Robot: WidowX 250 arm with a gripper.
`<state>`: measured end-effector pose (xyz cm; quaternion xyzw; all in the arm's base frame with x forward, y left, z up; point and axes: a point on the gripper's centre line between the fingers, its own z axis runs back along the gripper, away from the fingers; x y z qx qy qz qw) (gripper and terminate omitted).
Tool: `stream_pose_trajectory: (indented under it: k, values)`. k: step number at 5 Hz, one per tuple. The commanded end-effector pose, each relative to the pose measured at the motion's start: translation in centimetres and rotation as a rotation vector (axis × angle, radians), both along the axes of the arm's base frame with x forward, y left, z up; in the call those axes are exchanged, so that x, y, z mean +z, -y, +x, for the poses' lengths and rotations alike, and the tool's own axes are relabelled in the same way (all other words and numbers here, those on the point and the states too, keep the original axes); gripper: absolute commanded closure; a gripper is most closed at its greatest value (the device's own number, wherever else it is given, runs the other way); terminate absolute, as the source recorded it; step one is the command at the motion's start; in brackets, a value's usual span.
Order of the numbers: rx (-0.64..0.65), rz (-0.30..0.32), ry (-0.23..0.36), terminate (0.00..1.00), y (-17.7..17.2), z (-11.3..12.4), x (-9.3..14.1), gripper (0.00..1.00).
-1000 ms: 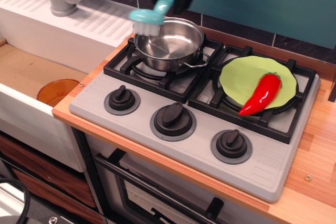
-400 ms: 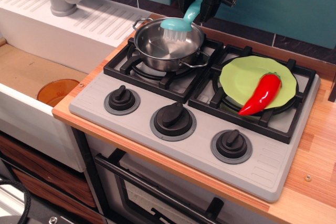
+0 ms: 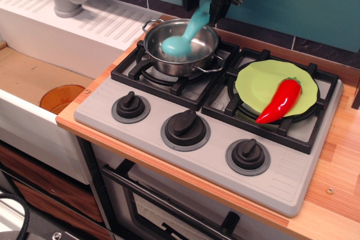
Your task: Put redpepper on plate and brush in pot or pan on stove
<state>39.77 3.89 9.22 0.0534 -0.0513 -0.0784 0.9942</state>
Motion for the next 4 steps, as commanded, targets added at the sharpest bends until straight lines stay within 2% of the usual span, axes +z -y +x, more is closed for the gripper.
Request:
stream_pose_trajectory:
  k: [1, 4]
  values:
    - [0.010, 0.008, 0.046, 0.00, 0.1, 0.3, 2.5, 0.00]
    - [0.034, 0.062, 0.004, 0.00, 1.6, -1.5, 5.3, 0.00]
